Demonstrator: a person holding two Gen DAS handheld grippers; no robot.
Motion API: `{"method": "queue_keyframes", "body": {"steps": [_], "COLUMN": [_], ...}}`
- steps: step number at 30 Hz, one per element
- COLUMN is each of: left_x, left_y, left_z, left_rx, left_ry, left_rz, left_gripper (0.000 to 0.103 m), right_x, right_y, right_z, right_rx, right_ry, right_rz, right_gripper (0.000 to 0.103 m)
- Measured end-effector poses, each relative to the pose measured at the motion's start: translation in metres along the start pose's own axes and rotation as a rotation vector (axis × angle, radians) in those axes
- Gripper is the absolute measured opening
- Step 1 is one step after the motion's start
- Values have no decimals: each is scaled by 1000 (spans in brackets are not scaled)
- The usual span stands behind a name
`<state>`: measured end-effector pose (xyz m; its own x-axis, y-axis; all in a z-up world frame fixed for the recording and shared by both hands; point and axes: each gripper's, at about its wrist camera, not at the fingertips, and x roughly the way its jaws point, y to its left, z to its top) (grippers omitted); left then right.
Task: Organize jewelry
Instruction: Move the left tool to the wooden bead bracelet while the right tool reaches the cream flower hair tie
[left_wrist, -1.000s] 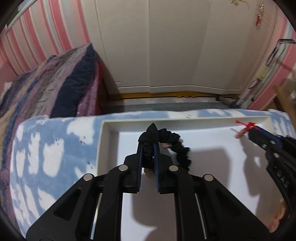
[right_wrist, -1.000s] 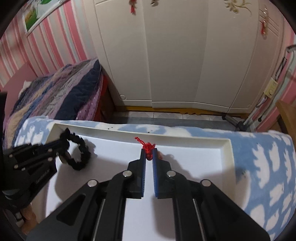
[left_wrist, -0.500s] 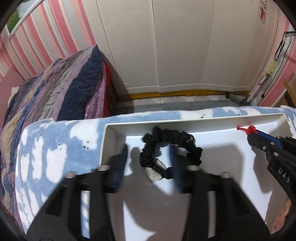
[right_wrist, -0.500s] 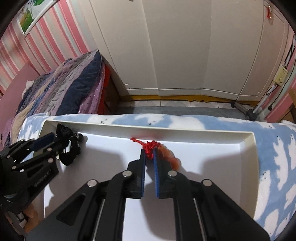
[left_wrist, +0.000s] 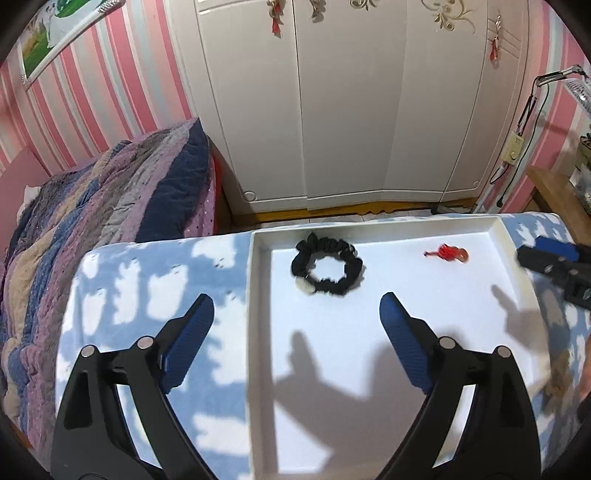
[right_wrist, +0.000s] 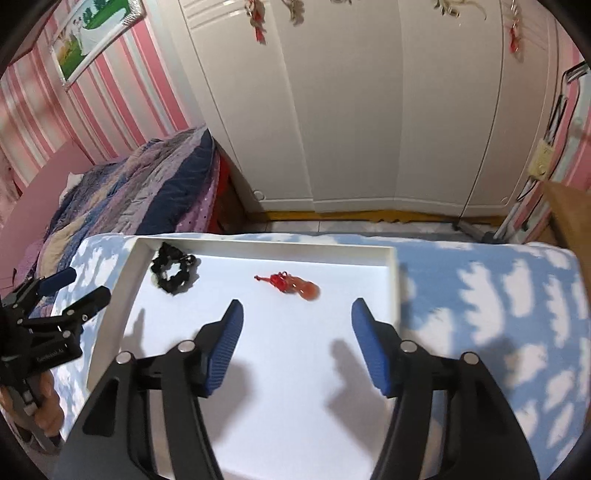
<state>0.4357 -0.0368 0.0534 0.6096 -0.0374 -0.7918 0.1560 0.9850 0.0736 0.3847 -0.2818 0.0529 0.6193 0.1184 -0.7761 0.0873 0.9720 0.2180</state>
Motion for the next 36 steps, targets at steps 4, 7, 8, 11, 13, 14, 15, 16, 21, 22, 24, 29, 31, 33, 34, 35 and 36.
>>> {"method": "queue_keyframes", "body": {"steps": [4, 7, 8, 11, 13, 14, 15, 16, 21, 22, 24, 29, 31, 33, 34, 35, 36], "left_x": [-38, -62, -71, -89, -98, -101, -103, -105, -105, -107, -109, -114, -116, -120, -121, -121, -121], "left_y": [12, 37, 42, 50, 53, 55, 58, 61, 68, 69, 71, 75, 76, 77, 77, 76, 75], "left_z": [-23, -43, -51, -70, -87, -93, -101, -108, -137, -143, -156, -186, -195, -203, -206, -210, -213], "left_rx": [8, 11, 16, 22, 14, 9, -1, -13, -27, -25, -29, -42, -50, -65, -70, -69, -68], "left_ry": [-54, -65, -68, -74, -72, -74, -73, -70, -31, -30, -30, -2, 6, 9, 10, 12, 15], "left_rz": [25, 15, 21, 28, 21, 14, 0, -9, -17, -8, 0, -9, -21, -33, -39, -45, -47], "left_gripper": [99, 100, 100, 100, 100, 100, 100, 100, 100, 100, 100, 100, 100, 100, 100, 100, 100], "right_x": [-49, -75, -84, -99, -108, -111, -113, -115, -117, -117, -120, -120, -118, -118, -117, -116, -114], "right_y": [-13, -30, -37, -54, -63, -66, -69, -70, -81, -82, -83, -80, -78, -77, -77, -79, -80], "right_z": [-16, -38, -48, -68, -86, -93, -99, -104, -131, -135, -144, -163, -168, -173, -175, -178, -179], "right_rx": [3, 8, 23, 53, 74, 85, 94, 101, 119, 120, 125, 130, 118, 114, 115, 119, 123], "right_ry": [-59, -52, -49, -54, -64, -68, -72, -76, -77, -75, -85, -98, -87, -89, -90, -90, -86], "right_rz": [-66, -119, -146, -202, -256, -261, -259, -263, -317, -329, -344, -348, -368, -376, -380, -385, -386], "right_gripper": [84, 84, 84, 84, 84, 84, 84, 84, 84, 84, 84, 84, 84, 84, 84, 84, 84]}}
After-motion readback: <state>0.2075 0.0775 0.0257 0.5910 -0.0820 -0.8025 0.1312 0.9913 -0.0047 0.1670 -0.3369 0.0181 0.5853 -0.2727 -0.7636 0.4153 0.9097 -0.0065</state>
